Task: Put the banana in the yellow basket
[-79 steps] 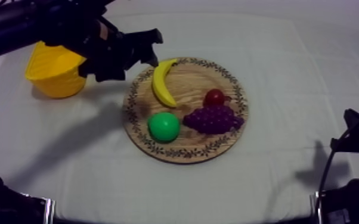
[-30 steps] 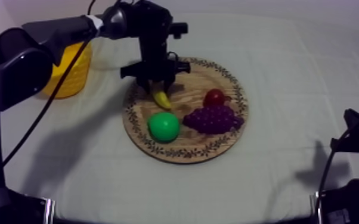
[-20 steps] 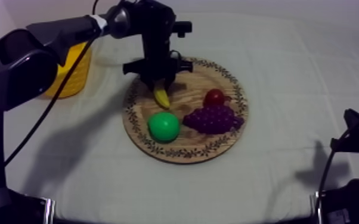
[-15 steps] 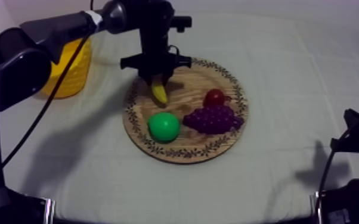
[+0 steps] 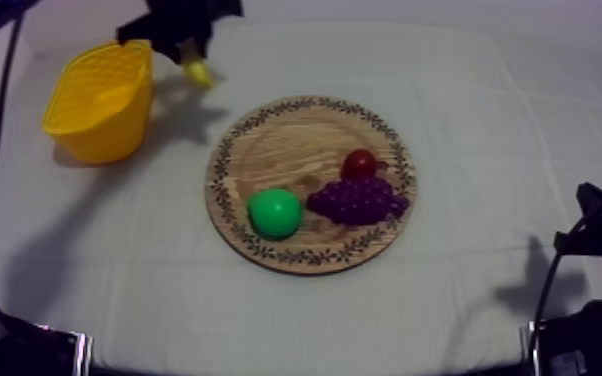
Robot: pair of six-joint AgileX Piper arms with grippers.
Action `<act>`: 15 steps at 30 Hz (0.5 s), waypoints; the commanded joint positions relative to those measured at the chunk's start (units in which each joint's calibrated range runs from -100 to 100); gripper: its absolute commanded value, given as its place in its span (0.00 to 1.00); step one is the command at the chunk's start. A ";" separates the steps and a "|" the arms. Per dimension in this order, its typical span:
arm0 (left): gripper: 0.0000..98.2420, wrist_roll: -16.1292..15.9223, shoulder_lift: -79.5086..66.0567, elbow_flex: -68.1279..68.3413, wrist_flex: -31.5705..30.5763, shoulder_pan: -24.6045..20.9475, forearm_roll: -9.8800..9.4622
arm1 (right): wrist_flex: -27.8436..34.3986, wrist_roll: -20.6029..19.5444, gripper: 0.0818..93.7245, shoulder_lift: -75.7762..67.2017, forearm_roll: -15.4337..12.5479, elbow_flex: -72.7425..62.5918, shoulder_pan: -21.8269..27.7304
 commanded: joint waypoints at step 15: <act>0.22 -0.55 -3.58 8.06 -2.24 -13.84 -1.33 | 0.01 0.02 0.00 -0.02 0.01 -0.03 0.01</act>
